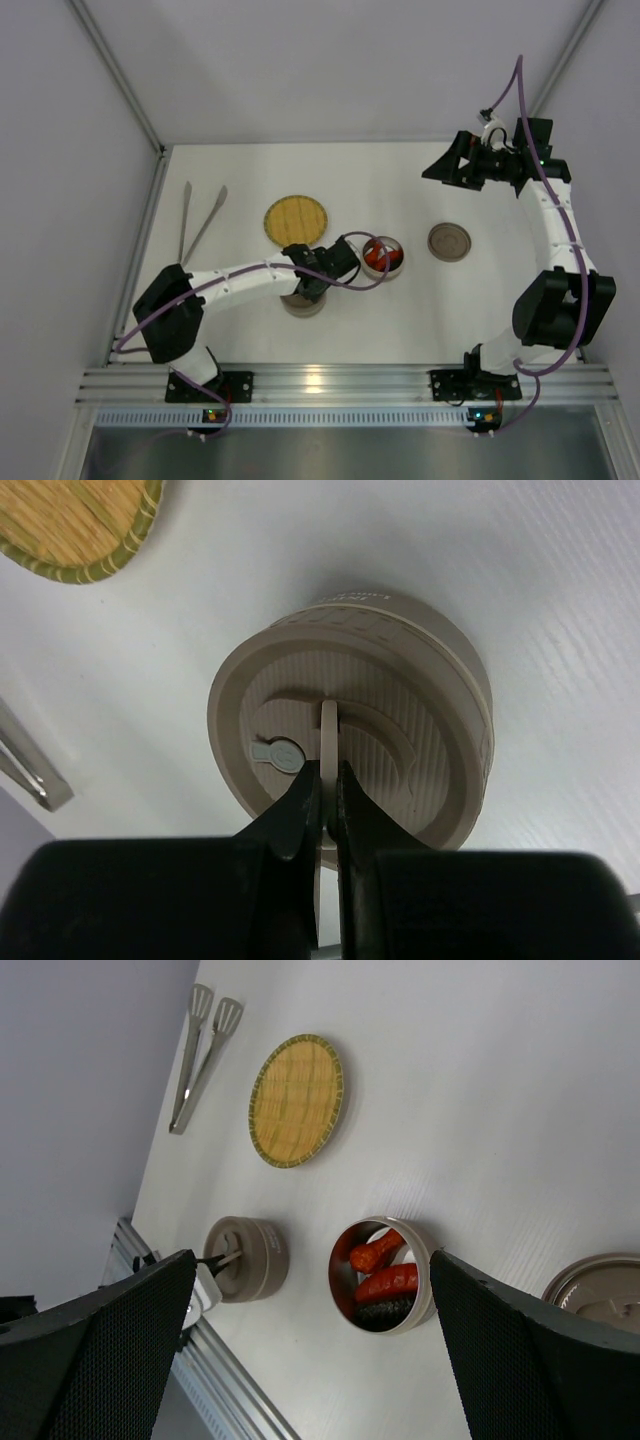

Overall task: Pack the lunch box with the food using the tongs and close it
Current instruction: Close the box lid on the packing box, then pick up the box lid from the center of the board.

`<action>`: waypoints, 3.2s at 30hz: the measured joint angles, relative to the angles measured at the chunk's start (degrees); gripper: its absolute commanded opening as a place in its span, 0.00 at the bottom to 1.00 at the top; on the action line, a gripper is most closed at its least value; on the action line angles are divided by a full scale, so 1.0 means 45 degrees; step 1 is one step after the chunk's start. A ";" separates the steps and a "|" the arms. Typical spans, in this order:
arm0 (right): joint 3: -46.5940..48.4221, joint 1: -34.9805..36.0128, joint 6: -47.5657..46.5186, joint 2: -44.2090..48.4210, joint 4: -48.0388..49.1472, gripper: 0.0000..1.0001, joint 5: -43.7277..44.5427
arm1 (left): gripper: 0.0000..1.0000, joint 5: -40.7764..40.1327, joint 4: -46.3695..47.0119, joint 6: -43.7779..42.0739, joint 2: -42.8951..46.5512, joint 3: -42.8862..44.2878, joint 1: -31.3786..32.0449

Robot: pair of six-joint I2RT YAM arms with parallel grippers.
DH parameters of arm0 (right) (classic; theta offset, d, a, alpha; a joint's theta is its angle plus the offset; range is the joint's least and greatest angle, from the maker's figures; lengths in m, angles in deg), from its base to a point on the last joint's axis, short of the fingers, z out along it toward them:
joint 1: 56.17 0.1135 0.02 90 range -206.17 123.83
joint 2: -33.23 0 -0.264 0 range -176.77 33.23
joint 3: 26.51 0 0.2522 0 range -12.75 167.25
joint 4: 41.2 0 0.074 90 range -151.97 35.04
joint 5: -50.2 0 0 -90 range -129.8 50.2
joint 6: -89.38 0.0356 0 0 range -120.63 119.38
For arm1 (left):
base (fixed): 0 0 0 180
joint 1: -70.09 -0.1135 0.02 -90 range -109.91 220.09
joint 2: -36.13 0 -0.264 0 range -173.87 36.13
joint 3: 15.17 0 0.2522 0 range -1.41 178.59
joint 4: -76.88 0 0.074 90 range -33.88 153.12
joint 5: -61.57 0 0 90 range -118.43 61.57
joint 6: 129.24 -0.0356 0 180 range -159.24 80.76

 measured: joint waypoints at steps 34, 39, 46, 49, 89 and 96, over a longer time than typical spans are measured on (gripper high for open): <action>0.0000 0.0000 -0.0481 -0.0306 -0.0083 0.99 -0.0131 | 0.00 0.6144 0.2050 -1.6116 0.6844 -0.6042 0.0962; 0.0000 0.0000 -0.0573 -0.0306 -0.0097 0.99 -0.0146 | 0.34 0.6805 0.1996 -1.6519 0.6917 -0.6003 0.0933; 0.0000 0.0000 -0.0573 -0.0306 -0.0107 0.99 -0.0194 | 0.72 0.7431 0.1423 -1.6237 0.6868 -0.5387 0.0923; 0.0000 0.0000 -0.0583 -0.0306 -0.0126 0.99 -0.0219 | 0.73 0.7645 0.0855 -1.6169 0.6858 -0.5289 0.0923; -0.0248 0.0078 -0.7951 -0.2555 -0.2710 0.50 0.7567 | 0.56 1.0749 -0.1190 -0.5527 -0.1477 0.6271 -0.6397; -0.2195 0.0937 -0.9282 -0.2637 -0.2720 0.46 0.8417 | 0.58 1.1623 -0.1103 -0.5221 -0.1486 0.6110 -0.6776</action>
